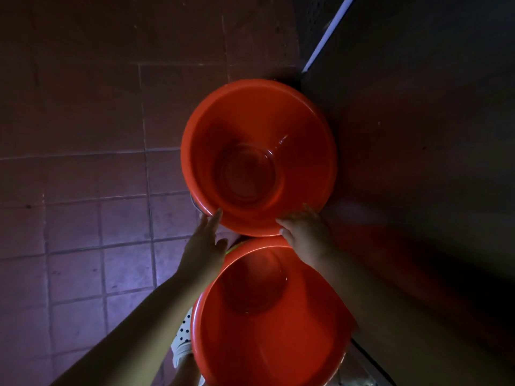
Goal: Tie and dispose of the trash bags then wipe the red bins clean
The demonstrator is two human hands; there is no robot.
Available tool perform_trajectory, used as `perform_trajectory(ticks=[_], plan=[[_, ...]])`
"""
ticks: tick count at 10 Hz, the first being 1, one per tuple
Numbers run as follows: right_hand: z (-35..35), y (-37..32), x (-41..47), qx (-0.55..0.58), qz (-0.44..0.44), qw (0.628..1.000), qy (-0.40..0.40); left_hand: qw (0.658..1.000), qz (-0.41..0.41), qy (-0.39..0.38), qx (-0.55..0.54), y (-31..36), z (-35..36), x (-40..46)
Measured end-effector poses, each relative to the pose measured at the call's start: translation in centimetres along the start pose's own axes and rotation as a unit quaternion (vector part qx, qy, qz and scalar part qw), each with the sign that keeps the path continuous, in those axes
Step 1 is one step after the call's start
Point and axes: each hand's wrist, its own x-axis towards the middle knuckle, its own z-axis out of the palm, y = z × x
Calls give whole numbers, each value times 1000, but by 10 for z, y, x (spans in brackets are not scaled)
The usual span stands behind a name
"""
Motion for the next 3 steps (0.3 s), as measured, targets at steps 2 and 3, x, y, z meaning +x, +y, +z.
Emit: perform_trajectory(ticks=[2,3], plan=[[-7,-3,-10,-2,-16,1000,13,1000,-27,-4,-5,0,-1,-8],[-14,-9,-22,0,-9,1000,26,998,-42,41,4,10,-7,-23]])
